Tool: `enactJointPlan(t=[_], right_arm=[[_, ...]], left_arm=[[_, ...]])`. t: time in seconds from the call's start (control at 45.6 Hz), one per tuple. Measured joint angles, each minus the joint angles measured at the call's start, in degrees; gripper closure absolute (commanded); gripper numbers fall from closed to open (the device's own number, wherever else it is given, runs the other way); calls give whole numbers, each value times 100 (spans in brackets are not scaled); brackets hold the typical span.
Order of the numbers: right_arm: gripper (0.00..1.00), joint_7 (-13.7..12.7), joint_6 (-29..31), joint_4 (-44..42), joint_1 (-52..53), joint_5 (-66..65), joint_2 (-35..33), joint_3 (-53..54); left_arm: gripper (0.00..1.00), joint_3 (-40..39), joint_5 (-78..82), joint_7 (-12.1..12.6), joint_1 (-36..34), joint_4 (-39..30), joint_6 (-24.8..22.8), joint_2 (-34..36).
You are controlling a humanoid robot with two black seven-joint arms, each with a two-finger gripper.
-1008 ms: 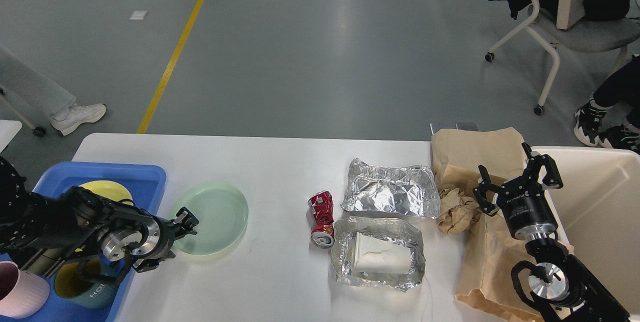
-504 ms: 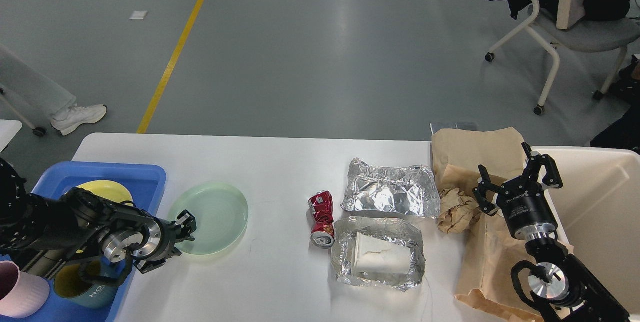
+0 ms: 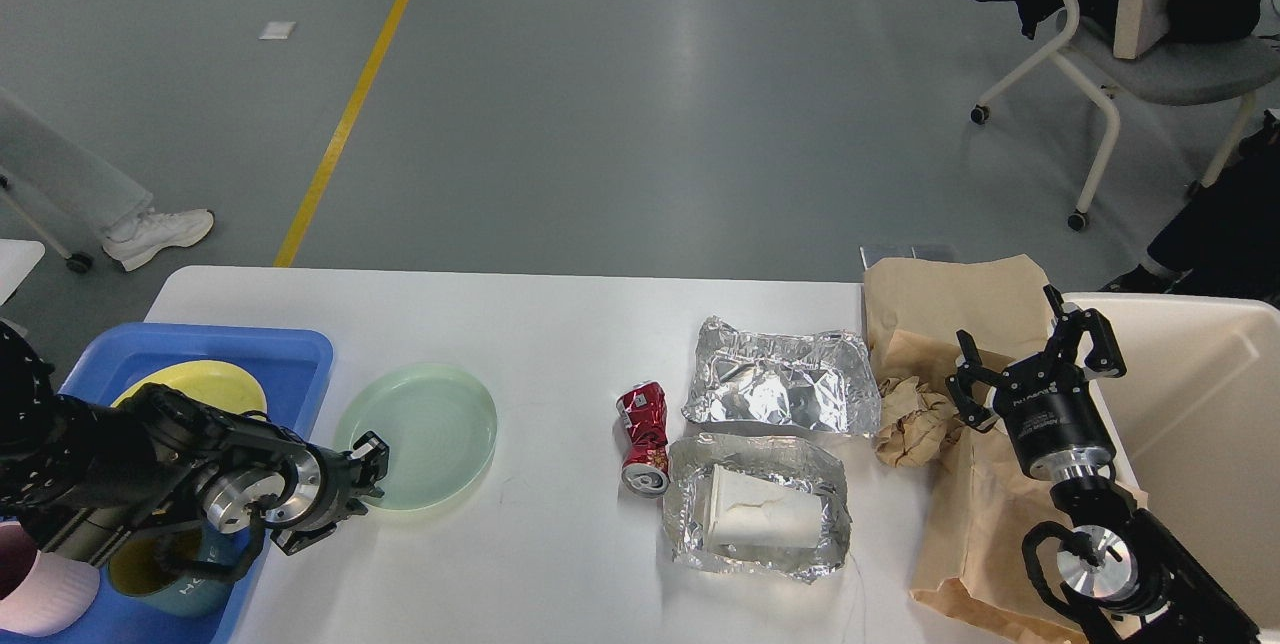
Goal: Tidy desktop
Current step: 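Grip the edge of the pale green plate with the left gripper, then lift the pale green plate and carry it over the blue tray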
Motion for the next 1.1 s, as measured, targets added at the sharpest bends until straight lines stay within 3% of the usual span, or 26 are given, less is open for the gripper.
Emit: enactJointPlan(t=[0.131,0.877,1.096], right_arm=[[0,0,0,0,-1,0,0,0],[0,0,0,4,0,0,0,0],[0,0,0,4,0,0,0,0]], left_arm=[[100,-1,-3,-3,1,-3,-18,2],[100,6,-25,31,-170,-179,-37,94],[100,70,-27,33,-698,-729,-145,390]])
